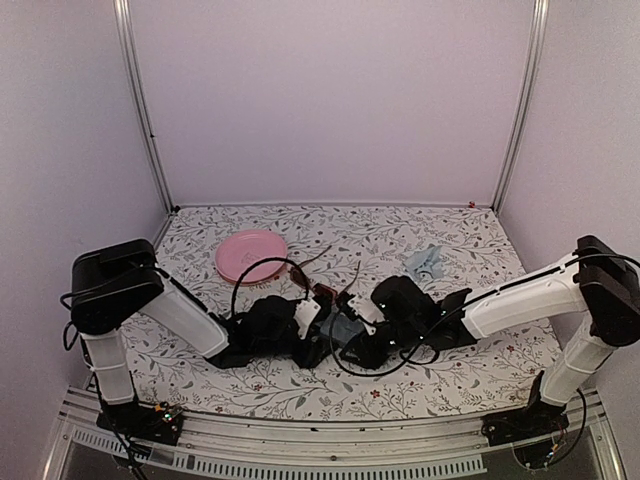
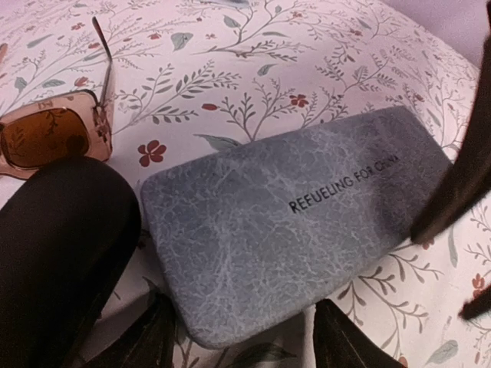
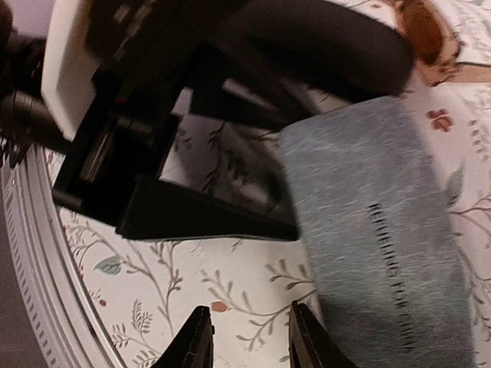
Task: Organize the sunglasses
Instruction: Close the case with sunglasses at the center of the board.
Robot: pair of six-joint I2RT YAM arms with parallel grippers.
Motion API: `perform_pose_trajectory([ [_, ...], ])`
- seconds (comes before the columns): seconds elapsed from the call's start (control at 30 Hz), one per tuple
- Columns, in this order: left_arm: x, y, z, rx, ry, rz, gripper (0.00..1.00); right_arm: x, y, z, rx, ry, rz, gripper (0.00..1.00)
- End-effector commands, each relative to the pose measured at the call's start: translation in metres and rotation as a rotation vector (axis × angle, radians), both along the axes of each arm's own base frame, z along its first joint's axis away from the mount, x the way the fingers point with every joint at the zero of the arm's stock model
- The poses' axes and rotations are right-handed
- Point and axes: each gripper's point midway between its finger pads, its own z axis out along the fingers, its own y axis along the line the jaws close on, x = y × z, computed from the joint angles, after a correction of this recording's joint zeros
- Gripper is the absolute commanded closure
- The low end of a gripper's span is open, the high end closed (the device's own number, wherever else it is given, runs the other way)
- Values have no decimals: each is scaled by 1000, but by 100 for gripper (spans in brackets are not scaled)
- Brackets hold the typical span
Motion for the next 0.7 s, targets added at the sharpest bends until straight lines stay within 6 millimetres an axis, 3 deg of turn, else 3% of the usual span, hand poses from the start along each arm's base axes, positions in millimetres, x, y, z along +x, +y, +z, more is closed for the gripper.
perform_pose_trajectory([
  [0.0, -24, 3, -25, 44, 84, -27, 38, -29, 17, 1, 52, 95, 86, 60],
  [0.17, -29, 9, -21, 45, 88, -24, 37, -19, 12, 24, 53, 41, 39, 45],
  [0.37, -38, 24, -7, 46, 77, -23, 33, -3, -16, 50, 0, -70, -50, 29],
  [0.5, -42, 40, -2, 62, 74, -7, 24, 4, -37, 41, -106, -78, -71, 18],
  [0.63, -43, 59, 7, 76, 63, 45, 14, 14, -50, 26, -235, -96, -62, 1],
  [0.67, -43, 64, 10, 73, 59, 58, 12, 18, -51, 23, -267, -104, -64, 1],
])
